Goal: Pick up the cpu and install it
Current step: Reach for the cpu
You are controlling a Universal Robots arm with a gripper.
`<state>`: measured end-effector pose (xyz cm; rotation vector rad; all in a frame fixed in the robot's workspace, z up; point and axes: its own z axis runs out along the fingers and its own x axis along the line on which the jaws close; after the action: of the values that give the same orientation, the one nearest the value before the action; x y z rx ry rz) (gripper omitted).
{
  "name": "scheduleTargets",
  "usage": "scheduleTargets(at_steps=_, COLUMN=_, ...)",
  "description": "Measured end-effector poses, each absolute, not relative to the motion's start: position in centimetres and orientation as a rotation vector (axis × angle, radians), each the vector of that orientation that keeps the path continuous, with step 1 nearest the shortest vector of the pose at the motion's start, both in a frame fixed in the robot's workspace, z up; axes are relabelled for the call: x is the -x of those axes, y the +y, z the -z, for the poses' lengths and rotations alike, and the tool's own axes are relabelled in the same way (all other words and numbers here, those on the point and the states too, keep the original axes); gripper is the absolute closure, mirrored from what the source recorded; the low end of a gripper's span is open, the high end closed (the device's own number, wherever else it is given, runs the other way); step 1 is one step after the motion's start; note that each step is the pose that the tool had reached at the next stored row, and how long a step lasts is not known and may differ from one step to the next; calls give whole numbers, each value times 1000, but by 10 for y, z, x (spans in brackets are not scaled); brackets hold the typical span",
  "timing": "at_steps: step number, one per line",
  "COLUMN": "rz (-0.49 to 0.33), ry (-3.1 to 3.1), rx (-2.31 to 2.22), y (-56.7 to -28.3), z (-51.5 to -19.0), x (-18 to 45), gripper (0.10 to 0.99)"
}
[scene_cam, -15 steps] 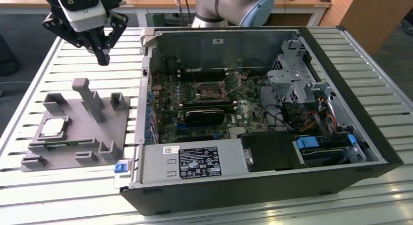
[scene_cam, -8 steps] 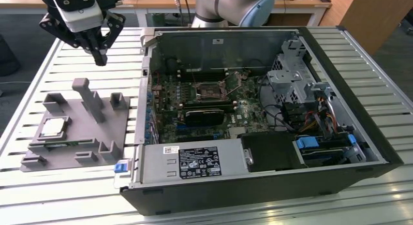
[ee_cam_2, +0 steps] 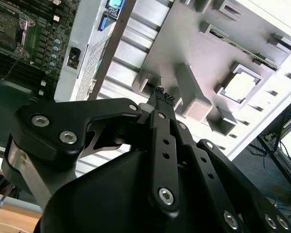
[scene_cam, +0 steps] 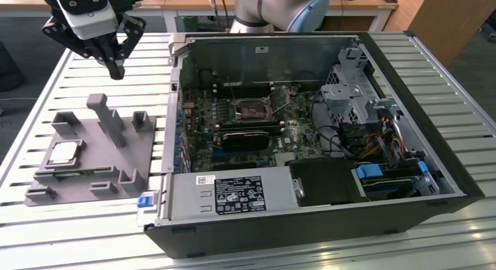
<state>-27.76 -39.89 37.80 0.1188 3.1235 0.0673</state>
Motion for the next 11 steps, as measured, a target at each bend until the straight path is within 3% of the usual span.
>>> scheduleTargets(at_steps=11, rz=-67, ry=3123, rx=-119, y=-399, z=-377, x=307, gripper=980)
